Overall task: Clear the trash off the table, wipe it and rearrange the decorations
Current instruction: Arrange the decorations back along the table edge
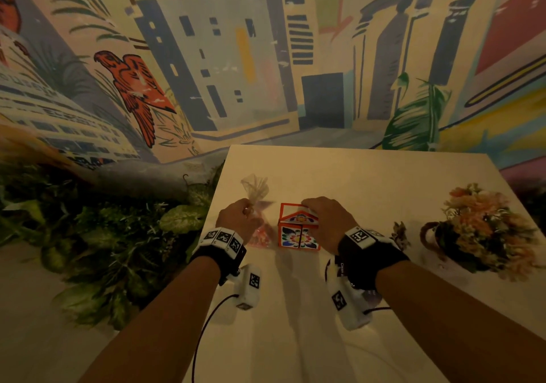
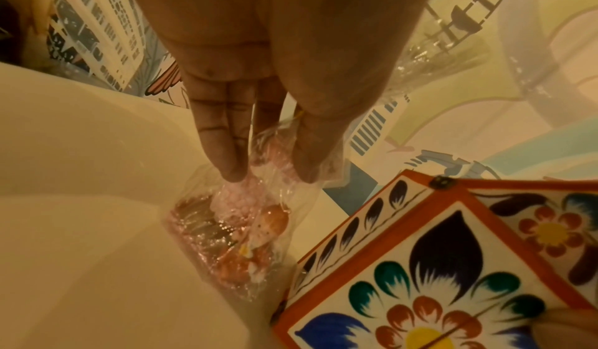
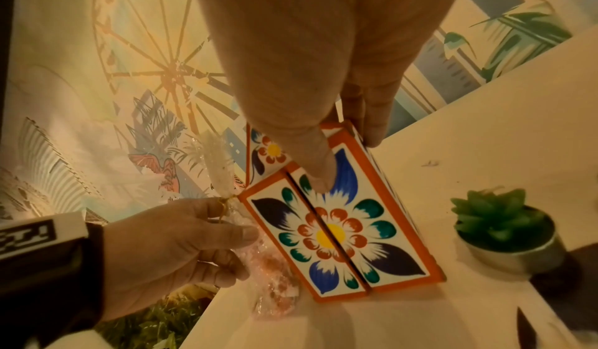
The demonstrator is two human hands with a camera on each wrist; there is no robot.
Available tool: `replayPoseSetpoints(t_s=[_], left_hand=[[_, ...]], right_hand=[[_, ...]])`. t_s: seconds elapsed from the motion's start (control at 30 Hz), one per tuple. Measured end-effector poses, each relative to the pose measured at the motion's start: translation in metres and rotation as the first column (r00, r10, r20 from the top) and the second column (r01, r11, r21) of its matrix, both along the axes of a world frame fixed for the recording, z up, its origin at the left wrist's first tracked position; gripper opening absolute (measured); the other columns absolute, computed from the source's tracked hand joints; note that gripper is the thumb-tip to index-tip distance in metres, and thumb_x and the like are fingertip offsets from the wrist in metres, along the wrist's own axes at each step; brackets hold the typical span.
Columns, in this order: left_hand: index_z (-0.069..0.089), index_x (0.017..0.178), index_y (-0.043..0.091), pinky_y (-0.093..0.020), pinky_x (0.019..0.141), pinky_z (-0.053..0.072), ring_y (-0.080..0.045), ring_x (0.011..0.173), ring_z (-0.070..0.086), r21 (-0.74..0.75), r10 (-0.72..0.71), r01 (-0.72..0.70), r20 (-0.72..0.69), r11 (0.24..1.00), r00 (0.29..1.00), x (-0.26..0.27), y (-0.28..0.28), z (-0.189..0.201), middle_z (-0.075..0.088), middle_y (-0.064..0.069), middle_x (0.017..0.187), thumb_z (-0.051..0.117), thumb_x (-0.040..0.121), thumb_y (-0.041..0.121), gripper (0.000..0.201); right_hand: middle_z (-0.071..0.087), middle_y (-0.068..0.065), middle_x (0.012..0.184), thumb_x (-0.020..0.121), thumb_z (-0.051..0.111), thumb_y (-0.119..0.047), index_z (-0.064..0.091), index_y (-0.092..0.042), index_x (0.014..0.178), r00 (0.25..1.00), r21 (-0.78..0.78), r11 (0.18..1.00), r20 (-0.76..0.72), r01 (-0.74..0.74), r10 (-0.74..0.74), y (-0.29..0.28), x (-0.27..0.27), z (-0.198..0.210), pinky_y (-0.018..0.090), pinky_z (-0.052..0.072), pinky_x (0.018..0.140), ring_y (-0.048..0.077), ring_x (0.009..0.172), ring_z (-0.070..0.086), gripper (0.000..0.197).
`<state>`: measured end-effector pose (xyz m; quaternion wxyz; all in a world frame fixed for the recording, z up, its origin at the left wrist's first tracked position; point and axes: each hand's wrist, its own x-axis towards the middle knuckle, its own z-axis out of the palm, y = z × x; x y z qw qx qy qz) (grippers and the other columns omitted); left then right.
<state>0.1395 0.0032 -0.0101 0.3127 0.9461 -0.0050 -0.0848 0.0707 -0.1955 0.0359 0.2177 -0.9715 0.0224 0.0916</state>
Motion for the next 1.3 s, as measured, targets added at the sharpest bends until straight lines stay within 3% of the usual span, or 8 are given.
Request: replayPoseSetpoints(t_s=[0.43,0.57,0.63,0.7,0.8,0.9,1.0,1.3], left_hand=[[0.056,0.112,0.016,-0.03,0.081,0.047,-0.03,0.102,0.061,0.081,-0.017,0.021,-0.046,0.996,0.999,-0.004,-0.005,0.006,0.065,-0.008,0.112,0.063,0.082,0.028,0.033],[0.04,0.137,0.016,-0.034,0.096,0.044,-0.03,0.12,0.051,-0.053,0.066,-0.07,-0.08,0.996,0.995,-0.009,0.001,0.012,0.052,-0.01,0.133,0.072,0.077,0.031,0.07],[0.039,0.138,0.011,-0.038,0.099,0.043,-0.031,0.121,0.049,-0.097,0.147,-0.142,0.046,0.985,0.988,-0.016,0.008,0.022,0.048,-0.014,0.135,0.072,0.077,0.024,0.07],[0.048,0.129,0.008,-0.038,0.092,0.046,-0.03,0.11,0.054,-0.09,0.119,-0.093,0.337,0.992,0.934,-0.031,0.005,0.039,0.05,-0.013,0.127,0.069,0.076,0.014,0.057],[0.056,0.12,0.012,-0.04,0.088,0.049,-0.027,0.103,0.056,0.119,-0.239,0.213,0.626,0.97,0.742,-0.049,-0.031,0.066,0.058,-0.007,0.117,0.07,0.07,0.019,0.052],[0.037,0.141,0.02,-0.044,0.111,0.03,-0.024,0.134,0.036,0.387,-0.548,0.43,0.28,0.816,0.788,-0.047,-0.08,0.073,0.042,-0.004,0.145,0.069,0.076,0.032,0.073],[0.022,0.148,0.024,-0.048,0.117,0.016,-0.024,0.144,0.018,0.517,-0.543,0.484,-0.045,0.706,0.839,-0.033,-0.105,0.07,0.024,-0.001,0.156,0.072,0.077,0.04,0.088],[0.046,0.134,0.021,-0.037,0.097,0.047,-0.025,0.116,0.056,0.374,-0.488,0.48,-0.079,0.794,0.869,-0.036,-0.108,0.061,0.058,-0.005,0.13,0.071,0.078,0.019,0.061]], right_hand=[[0.046,0.005,0.139,0.086,0.063,-0.023,0.039,-0.02,0.139,1.0,-0.037,0.999,-0.023,-0.016,0.015,-0.003,0.001,0.001,0.037,0.037,0.108,0.024,0.127,0.043,0.058],[0.03,0.003,0.153,0.078,0.073,-0.028,0.026,-0.023,0.146,0.998,-0.002,1.0,-0.05,-0.032,0.031,-0.015,-0.003,0.008,0.039,0.027,0.115,0.023,0.139,0.028,0.083],[0.027,0.0,0.154,0.077,0.074,-0.024,0.025,-0.025,0.146,1.0,0.029,1.0,-0.007,-0.01,0.01,-0.031,-0.012,0.011,0.037,0.027,0.115,0.02,0.14,0.026,0.085],[0.032,-0.001,0.151,0.079,0.069,-0.016,0.03,-0.025,0.143,1.0,-0.004,1.0,-0.001,0.009,-0.009,-0.05,-0.024,0.009,0.033,0.031,0.112,0.019,0.136,0.031,0.076],[0.035,-0.001,0.148,0.082,0.064,-0.012,0.035,-0.024,0.14,0.994,-0.106,0.994,-0.109,0.002,-0.013,-0.072,-0.039,-0.004,0.03,0.032,0.11,0.019,0.135,0.033,0.065],[0.035,0.0,0.148,0.083,0.064,-0.021,0.037,-0.027,0.139,0.985,-0.111,0.994,-0.168,0.013,-0.031,-0.078,-0.043,-0.019,0.03,0.029,0.111,0.019,0.135,0.035,0.063],[0.032,0.002,0.15,0.086,0.062,-0.023,0.035,-0.026,0.142,0.978,-0.109,0.994,-0.207,-0.023,0.0,-0.076,-0.04,-0.026,0.032,0.026,0.113,0.022,0.136,0.033,0.062],[0.047,0.008,0.135,0.086,0.059,-0.022,0.042,-0.018,0.137,0.962,-0.222,0.965,-0.263,-0.139,0.078,-0.061,-0.022,-0.041,0.038,0.039,0.104,0.028,0.126,0.041,0.054]])
